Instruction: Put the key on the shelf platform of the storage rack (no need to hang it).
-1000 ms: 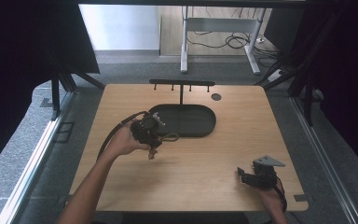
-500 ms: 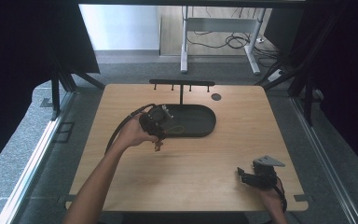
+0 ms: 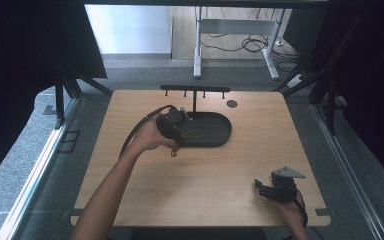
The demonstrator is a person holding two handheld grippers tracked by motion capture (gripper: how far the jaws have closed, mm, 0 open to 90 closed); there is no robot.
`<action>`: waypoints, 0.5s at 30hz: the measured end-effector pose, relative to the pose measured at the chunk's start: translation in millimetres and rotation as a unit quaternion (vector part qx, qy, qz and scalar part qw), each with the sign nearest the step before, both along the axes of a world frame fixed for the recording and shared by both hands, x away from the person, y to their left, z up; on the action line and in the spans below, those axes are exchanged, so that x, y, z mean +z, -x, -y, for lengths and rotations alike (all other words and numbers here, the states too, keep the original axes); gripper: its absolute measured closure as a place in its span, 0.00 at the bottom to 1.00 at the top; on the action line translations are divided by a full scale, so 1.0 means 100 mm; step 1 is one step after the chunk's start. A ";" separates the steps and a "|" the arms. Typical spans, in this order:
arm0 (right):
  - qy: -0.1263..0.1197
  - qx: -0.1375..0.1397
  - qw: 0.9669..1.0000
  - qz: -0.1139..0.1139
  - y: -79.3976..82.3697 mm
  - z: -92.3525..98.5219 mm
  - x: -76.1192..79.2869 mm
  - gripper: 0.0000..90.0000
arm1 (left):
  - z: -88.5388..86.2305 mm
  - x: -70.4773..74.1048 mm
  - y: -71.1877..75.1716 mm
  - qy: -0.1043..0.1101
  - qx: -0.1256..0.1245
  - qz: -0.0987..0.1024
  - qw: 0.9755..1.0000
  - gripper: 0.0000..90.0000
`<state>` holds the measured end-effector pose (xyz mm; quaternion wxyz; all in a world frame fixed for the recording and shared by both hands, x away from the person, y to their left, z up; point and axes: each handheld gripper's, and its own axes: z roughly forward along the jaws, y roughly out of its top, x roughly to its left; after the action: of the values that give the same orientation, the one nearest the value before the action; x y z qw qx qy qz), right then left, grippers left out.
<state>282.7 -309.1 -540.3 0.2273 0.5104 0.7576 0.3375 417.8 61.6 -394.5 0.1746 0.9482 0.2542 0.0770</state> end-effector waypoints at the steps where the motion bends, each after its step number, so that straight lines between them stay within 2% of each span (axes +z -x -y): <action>1: 0.000 0.000 1.000 0.000 0.00 0.00 0.00 0.29 | 0.02 0.00 -0.01 -0.001 0.000 0.000 1.000 0.74; 10: 0.000 0.001 1.000 0.000 0.00 0.00 0.00 0.29 | 0.14 -0.08 -0.09 -0.001 -0.002 -0.009 1.000 0.74; 15: 0.001 -0.001 1.000 0.000 -0.01 0.00 0.00 0.29 | 0.19 -0.06 -0.14 -0.002 -0.003 -0.012 1.000 0.74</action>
<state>283.5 -309.0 -540.3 0.2279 0.5113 0.7572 0.3367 431.4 42.7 -400.7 0.1703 0.9502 0.2528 0.0653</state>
